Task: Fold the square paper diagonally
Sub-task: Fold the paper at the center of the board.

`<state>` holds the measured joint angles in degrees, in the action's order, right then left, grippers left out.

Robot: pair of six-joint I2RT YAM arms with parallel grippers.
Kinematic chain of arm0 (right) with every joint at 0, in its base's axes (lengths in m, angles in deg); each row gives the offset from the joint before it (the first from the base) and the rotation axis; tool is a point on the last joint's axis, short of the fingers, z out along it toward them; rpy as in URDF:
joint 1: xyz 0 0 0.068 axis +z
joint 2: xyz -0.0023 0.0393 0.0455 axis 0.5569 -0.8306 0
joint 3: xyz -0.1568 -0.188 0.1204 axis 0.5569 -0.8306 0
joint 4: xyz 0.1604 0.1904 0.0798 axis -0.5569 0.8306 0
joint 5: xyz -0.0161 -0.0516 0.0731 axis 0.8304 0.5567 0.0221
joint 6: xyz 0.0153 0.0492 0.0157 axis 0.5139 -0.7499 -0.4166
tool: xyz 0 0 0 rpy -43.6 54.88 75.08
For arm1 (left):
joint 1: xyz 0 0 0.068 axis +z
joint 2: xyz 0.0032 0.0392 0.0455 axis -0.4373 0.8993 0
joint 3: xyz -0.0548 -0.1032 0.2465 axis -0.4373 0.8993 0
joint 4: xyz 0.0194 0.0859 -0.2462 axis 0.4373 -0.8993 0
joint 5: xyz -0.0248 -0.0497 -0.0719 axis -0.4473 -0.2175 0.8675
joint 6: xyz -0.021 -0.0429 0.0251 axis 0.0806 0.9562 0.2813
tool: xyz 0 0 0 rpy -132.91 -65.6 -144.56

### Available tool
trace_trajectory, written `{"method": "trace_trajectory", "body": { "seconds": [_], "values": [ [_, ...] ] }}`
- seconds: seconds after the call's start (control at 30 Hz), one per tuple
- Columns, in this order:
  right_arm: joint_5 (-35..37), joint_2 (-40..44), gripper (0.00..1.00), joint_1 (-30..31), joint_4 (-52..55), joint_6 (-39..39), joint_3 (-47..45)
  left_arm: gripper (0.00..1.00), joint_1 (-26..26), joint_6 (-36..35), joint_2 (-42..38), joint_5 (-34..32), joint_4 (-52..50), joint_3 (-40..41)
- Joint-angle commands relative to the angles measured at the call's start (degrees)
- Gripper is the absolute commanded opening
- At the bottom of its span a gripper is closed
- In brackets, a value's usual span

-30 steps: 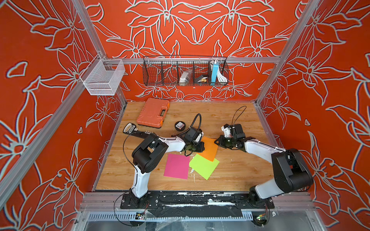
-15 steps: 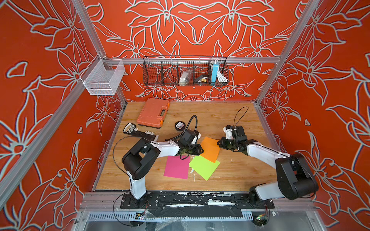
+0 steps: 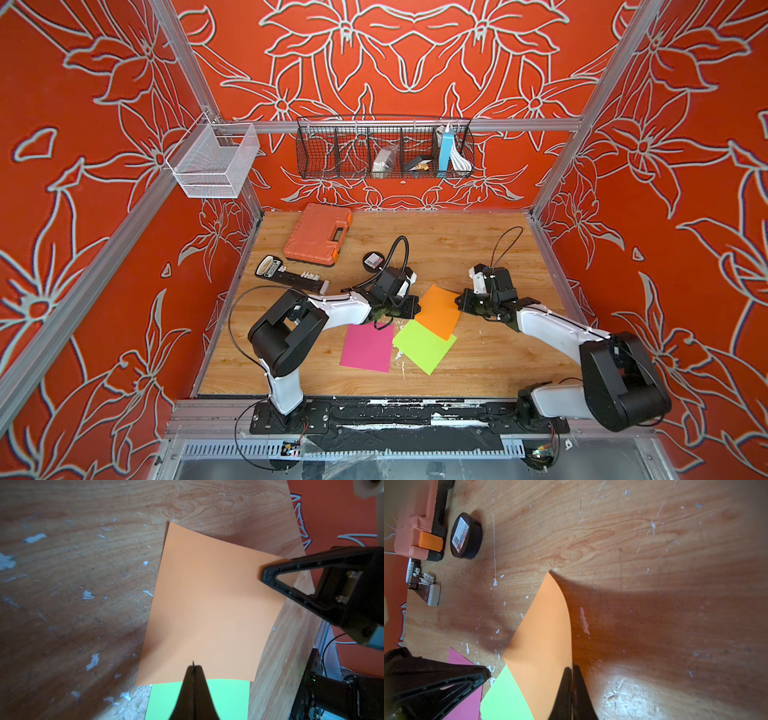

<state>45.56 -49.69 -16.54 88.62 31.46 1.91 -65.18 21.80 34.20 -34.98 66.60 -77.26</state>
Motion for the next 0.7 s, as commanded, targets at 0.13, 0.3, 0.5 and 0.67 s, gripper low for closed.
{"method": "trace_trajectory", "body": {
  "seconds": [0.13, 0.3, 0.5, 0.67],
  "values": [
    [2.0, 2.4, 0.00, 0.4, -1.0, -1.5, -1.8, 0.00, 0.4, 0.2, 5.5, 0.8, -3.1, -3.9],
    [3.2, 3.3, 0.00, 0.5, -0.3, -1.8, -2.1, 0.00, 0.4, 0.7, 6.8, 1.2, -4.7, -5.0],
    [3.3, 4.4, 0.00, 0.5, 0.2, -1.4, -2.2, 0.00, 0.2, 0.7, 8.7, 1.6, -6.1, -6.4],
    [2.3, 4.2, 0.00, 1.0, 0.7, 0.2, -1.6, 0.00, 0.1, 0.4, 10.4, 1.7, -6.9, -7.9]
  ]
}}
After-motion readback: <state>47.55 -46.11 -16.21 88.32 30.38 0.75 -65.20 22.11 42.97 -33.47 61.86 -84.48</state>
